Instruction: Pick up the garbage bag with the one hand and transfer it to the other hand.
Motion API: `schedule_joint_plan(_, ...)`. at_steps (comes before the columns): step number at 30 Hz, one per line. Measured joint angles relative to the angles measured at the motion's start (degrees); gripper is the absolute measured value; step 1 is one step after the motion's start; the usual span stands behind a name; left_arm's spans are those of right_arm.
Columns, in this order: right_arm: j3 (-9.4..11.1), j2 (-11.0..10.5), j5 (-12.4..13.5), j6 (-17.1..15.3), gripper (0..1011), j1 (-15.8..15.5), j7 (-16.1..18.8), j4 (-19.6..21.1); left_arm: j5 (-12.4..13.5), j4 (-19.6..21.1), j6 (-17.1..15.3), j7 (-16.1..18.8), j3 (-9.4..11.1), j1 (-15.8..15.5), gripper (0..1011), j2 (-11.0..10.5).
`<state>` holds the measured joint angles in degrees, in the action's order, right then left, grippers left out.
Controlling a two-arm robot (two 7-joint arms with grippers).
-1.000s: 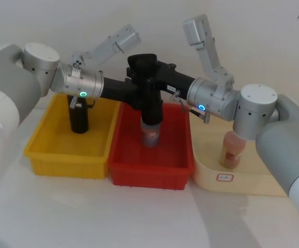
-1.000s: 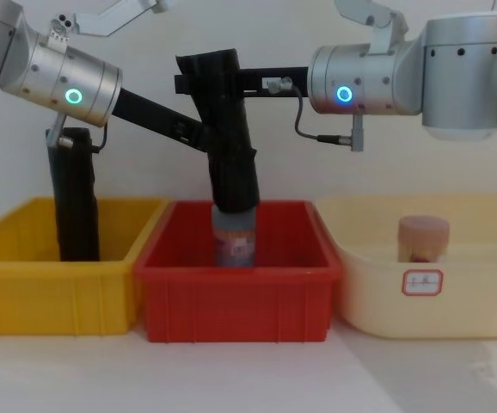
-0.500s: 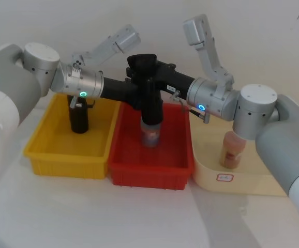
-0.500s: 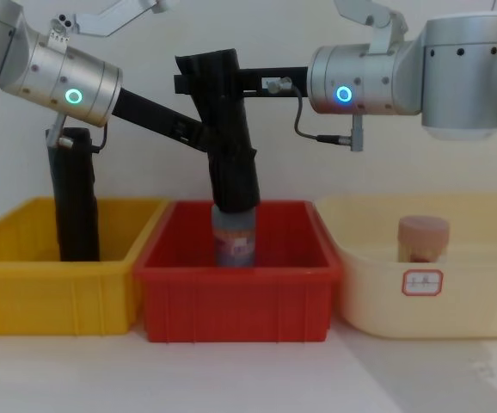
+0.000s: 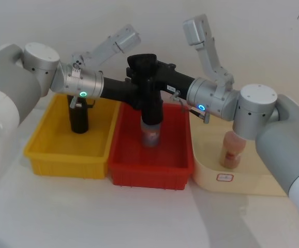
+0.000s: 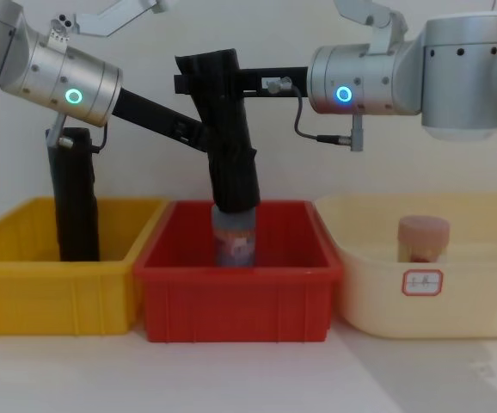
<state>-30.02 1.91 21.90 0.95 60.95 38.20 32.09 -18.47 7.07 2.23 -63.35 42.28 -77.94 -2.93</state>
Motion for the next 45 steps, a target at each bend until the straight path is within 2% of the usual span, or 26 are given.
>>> schedule_joint_plan(30,0.00,0.00,0.00,0.00,581,0.00,0.00,0.00,0.00,0.00,0.00,0.00,0.00,0.00,404,0.00)
schedule_joint_plan(36,0.00,0.00,-0.01,0.00,580,0.00,0.01,0.00,0.00,0.01,0.00,0.00,0.00,0.00,544,0.01)
schedule_joint_plan(37,0.00,0.00,-0.01,0.00,580,0.00,0.01,0.00,0.00,0.00,0.00,0.00,0.00,0.00,607,0.01)
schedule_joint_plan(40,0.01,0.00,-0.02,-0.01,580,-0.01,0.01,0.00,0.00,0.01,0.00,-0.01,0.00,0.00,664,0.00)
schedule_joint_plan(41,0.02,0.00,-0.05,-0.02,580,-0.02,-0.01,0.01,0.00,0.01,0.00,0.00,0.00,0.00,723,0.00)
schedule_joint_plan(44,0.03,-0.01,-0.09,-0.03,580,-0.05,-0.03,0.05,0.00,0.01,0.00,-0.01,0.00,0.00,761,0.00)
schedule_joint_plan(45,0.04,-0.08,-0.25,-0.07,580,-0.16,-0.17,0.34,-0.01,0.01,0.00,0.00,0.00,0.00,852,0.00)
